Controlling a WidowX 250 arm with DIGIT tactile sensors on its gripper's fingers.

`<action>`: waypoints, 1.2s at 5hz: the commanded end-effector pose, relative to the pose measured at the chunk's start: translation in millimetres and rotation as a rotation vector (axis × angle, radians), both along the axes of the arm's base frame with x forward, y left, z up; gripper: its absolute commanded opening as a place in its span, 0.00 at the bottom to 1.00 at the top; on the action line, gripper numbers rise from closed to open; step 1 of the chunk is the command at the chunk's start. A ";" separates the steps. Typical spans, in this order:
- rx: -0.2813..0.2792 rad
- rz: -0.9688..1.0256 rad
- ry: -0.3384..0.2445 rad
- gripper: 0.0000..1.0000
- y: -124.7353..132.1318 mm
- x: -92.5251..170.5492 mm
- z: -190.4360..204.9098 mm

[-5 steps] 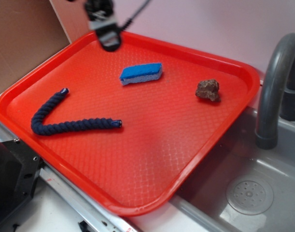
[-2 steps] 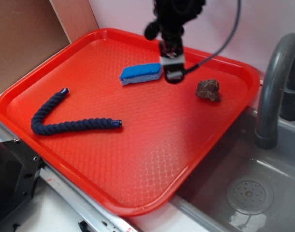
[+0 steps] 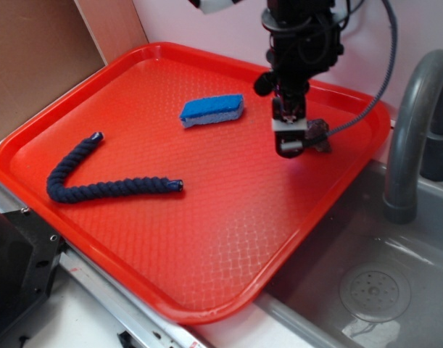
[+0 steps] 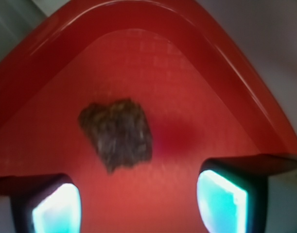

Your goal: Grab the rock.

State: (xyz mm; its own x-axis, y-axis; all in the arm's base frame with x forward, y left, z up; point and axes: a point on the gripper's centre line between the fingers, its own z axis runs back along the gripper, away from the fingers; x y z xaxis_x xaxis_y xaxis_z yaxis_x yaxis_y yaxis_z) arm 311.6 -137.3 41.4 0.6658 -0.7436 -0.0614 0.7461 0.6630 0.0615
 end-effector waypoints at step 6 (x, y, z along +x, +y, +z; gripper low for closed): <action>0.105 0.813 -0.079 0.00 84.2 -90.6 112.0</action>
State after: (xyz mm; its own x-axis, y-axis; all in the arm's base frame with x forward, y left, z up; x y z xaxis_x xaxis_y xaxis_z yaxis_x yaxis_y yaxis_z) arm 224.1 -34.8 140.4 0.9963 -0.0294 -0.0808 0.0444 0.9805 0.1913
